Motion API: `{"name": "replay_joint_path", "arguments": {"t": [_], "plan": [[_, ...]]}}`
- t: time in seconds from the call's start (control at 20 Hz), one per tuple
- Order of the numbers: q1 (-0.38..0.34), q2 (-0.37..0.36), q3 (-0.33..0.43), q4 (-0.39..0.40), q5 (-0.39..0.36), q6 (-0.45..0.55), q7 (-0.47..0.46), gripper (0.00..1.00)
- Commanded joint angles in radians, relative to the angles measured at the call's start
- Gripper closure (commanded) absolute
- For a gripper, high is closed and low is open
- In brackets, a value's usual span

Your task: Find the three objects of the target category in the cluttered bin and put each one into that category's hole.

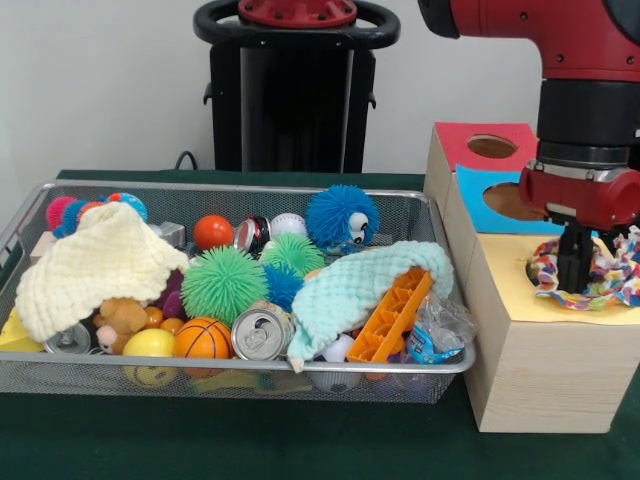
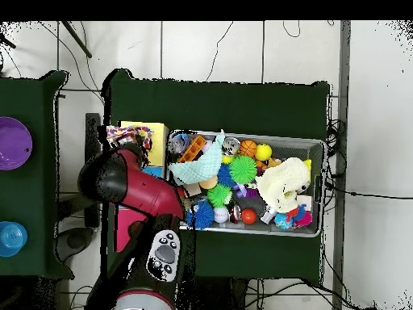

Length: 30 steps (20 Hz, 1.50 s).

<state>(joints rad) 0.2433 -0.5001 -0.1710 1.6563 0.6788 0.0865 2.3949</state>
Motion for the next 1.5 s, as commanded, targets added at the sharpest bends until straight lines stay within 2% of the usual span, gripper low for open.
{"name": "replay_joint_path", "arguments": {"t": [0.05,0.3,0.45,0.55,0.75,1.2,1.5], "plan": [[-0.051,0.045,0.12,0.111,-0.011,-0.062,0.197,1.0],[-0.062,0.046,0.116,0.117,-0.026,-0.077,0.187,1.0],[-0.107,0.038,0.159,0.131,-0.061,-0.105,0.171,1.0],[-0.07,0.054,0.1,0.114,-0.044,-0.112,0.184,1.0],[-0.014,0.08,0.007,0.094,0.011,-0.065,0.207,1.0],[-0.055,0.064,0.029,0.14,-0.03,-0.085,0.187,1.0],[-0.151,0.042,0.133,0.208,-0.114,-0.193,0.199,1.0]]}}
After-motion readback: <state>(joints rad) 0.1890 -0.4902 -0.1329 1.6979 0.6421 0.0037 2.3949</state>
